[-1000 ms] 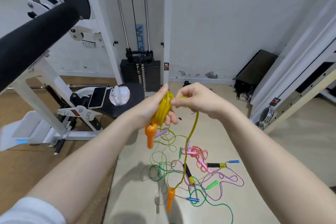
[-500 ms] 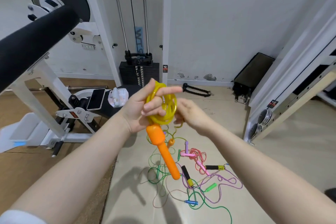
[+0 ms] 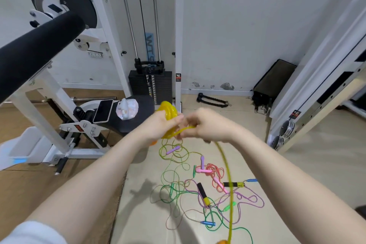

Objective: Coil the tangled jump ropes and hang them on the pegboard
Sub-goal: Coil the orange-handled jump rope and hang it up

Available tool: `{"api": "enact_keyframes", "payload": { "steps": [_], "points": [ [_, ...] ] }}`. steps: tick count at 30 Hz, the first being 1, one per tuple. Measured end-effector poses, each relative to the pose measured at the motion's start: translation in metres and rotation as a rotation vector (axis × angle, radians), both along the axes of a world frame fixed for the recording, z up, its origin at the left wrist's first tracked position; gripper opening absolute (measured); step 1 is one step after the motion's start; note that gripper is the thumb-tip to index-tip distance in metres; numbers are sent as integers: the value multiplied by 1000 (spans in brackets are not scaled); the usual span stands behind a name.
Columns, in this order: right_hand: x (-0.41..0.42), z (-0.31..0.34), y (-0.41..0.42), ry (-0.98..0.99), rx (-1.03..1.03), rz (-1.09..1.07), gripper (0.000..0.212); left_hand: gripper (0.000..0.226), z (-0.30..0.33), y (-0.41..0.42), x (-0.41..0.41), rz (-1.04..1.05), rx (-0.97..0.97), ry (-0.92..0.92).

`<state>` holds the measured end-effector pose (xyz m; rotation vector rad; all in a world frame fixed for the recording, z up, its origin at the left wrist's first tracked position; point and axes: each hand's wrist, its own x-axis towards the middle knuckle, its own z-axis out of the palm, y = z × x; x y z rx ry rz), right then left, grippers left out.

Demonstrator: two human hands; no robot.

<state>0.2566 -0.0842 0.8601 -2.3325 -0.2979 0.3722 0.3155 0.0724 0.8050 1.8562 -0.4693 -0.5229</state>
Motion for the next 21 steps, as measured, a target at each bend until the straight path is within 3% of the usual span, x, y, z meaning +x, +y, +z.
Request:
{"api": "enact_keyframes", "payload": {
  "steps": [1,3,5,8,11,13,15,17,19,21],
  "points": [
    [0,5,-5,-9,138,-52,7,36,5,-2,-6,-74,-4,91],
    [2,10,-17,11,453,-159,15,69,17,-4,-11,-201,-128,402],
    [5,7,-26,-27,563,-207,23,84,26,-6,-9,-387,-204,535],
    [7,-5,-29,-42,625,-210,25,69,35,-6,-12,-685,-335,583],
    [6,-21,-29,30,721,-238,22,48,31,-3,-11,-762,-568,603],
    [7,-39,-32,46,644,-261,25,35,32,-3,-9,-662,-779,616],
    [6,-54,-31,78,502,-248,22,23,37,-7,-8,-344,-908,573],
    [3,-62,-26,179,450,-215,16,16,41,-13,-5,-17,-943,467],
    [0,-63,-19,294,399,-159,2,23,40,-21,-1,207,-905,320],
    [0,-63,-13,335,219,-73,20,18,38,-27,6,378,-841,216]
  ]
}}
